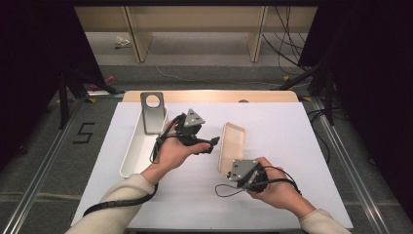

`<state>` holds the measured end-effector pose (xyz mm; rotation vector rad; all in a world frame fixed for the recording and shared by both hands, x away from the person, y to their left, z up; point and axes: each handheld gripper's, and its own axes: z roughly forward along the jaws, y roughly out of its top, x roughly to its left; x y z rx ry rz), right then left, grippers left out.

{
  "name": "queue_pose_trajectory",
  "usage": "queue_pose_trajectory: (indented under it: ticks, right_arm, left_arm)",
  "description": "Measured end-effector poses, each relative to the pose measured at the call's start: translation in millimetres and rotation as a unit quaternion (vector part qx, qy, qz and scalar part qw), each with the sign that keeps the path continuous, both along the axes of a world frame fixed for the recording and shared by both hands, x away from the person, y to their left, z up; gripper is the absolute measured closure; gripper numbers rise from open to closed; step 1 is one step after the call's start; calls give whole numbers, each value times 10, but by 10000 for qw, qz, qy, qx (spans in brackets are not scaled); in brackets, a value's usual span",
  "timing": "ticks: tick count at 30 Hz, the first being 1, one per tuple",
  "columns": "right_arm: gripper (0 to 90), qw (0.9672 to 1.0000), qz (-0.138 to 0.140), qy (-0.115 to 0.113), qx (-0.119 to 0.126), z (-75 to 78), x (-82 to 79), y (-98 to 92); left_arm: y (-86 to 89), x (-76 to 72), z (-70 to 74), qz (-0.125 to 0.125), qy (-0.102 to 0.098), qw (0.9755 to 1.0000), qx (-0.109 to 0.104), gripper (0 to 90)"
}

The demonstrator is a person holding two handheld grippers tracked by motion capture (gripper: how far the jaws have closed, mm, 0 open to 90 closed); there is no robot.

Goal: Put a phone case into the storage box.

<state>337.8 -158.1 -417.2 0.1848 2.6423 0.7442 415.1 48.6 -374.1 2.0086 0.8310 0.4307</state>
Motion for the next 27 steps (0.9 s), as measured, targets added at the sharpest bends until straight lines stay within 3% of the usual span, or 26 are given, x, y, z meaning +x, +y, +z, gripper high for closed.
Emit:
queue_pose_trajectory:
  ticks: [14,22,27]
  right_arm:
    - [870,9999,86,-42,-51,30,-37,40]
    - [871,9999,120,-89,-74,36,-56,59]
    - [871,9997,140,-190,-90,46,-62,61]
  left_arm:
    - [-250,222,-7,73,187,9997,148,255]
    - [-309,357,-42,130,464,9986,202,353]
    - [-323,409,-65,149,684,9975,59,393]
